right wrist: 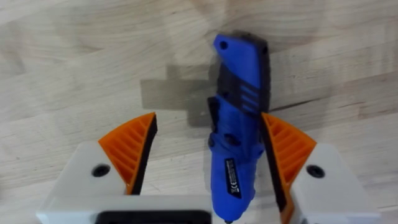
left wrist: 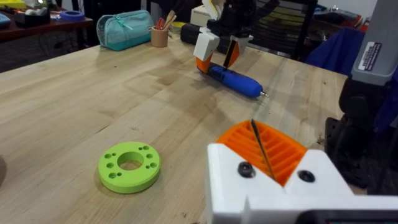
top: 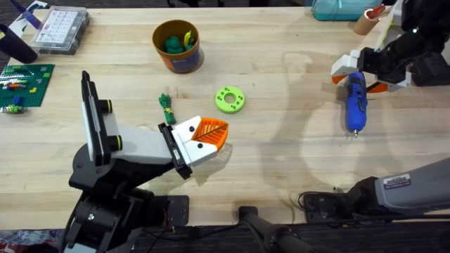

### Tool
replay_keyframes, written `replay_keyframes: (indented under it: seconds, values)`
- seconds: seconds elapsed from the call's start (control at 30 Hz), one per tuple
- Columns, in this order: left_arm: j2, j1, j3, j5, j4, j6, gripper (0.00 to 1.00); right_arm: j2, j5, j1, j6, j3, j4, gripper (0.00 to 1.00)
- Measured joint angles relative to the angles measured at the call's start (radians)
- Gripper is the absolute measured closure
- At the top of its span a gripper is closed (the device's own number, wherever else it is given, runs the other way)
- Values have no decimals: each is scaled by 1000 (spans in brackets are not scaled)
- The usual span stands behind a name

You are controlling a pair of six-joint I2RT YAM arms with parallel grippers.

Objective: Pick up the gripper from the table and insert it into the empty holder that is missing its gripper. Then pick up a screw, insert it into the mounting hole, and use the screwdriver to tighten it. Finally, clean up the table by picking up the vegetable and placing it into the bucket.

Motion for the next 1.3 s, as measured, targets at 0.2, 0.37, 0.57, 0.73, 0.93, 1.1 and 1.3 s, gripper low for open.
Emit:
replay_keyframes:
  seconds: [0.2, 0.37, 0.57, 0.73, 0.93, 1.1, 1.3]
  values:
    - [0, 0, 0, 0, 0, -1, 982, 6, -2, -4, -25, 0, -10, 12]
    - [0, 0, 0, 0, 0, -3, 983, 6, -3, -4, -99, 0, -15, 12]
    - [0, 0, 0, 0, -1, -3, 982, 6, -3, -4, -246, 0, -30, 12]
    - [0, 0, 0, 0, -2, -3, 983, 6, -3, -4, -329, 0, -40, 12]
    - [0, 0, 0, 0, -2, -3, 981, 6, 11, -4, -356, 0, -69, 12]
    - [0, 0, 0, 0, -2, -3, 983, 6, 27, -4, -379, 42, -129, 12]
    - [0, 0, 0, 0, -2, -3, 981, 6, 30, -8, -414, 79, -131, 12]
